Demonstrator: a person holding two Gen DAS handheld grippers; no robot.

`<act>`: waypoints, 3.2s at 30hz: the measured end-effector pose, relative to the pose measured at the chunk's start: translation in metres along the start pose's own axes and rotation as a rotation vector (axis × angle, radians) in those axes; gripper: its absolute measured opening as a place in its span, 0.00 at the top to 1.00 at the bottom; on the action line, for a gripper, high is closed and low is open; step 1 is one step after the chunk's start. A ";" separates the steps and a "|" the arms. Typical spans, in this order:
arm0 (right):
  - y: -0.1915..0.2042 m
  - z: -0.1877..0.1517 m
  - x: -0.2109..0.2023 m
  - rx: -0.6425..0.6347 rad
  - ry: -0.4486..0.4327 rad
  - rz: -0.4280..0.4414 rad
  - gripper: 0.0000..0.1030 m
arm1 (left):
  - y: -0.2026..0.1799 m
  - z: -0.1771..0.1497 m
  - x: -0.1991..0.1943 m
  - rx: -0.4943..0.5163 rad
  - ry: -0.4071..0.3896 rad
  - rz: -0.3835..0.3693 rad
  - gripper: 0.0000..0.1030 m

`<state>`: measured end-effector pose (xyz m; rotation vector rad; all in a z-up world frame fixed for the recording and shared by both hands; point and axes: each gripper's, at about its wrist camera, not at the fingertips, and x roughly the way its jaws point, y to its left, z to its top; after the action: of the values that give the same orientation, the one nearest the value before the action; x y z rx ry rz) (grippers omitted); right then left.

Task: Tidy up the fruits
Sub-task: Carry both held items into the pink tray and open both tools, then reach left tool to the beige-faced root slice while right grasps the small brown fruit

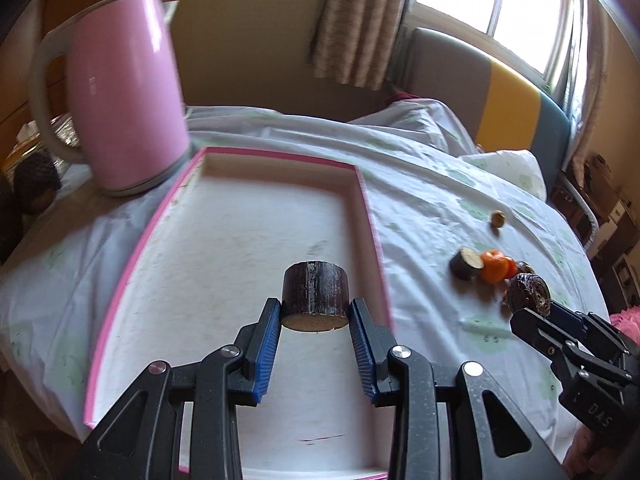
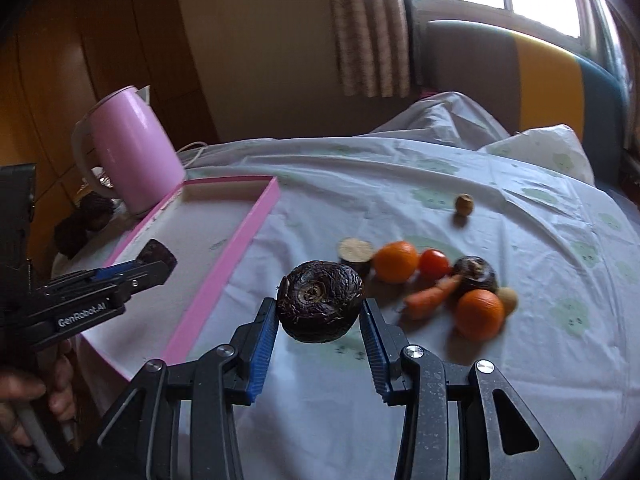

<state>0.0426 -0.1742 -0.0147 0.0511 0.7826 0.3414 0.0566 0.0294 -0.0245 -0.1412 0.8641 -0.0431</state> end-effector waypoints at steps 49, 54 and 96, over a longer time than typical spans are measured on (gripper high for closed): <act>-0.020 -0.011 0.006 0.128 0.009 -0.101 0.46 | -0.025 -0.012 -0.017 0.035 -0.009 -0.028 0.66; -0.049 -0.014 -0.002 0.179 -0.001 -0.153 0.46 | -0.044 -0.012 -0.008 0.065 0.016 -0.063 0.66; -0.144 0.053 0.067 0.208 0.032 -0.206 0.54 | -0.154 0.019 0.106 0.213 0.134 -0.198 0.60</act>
<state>0.1646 -0.2845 -0.0472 0.1593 0.8448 0.0649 0.1428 -0.1311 -0.0712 -0.0235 0.9713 -0.3320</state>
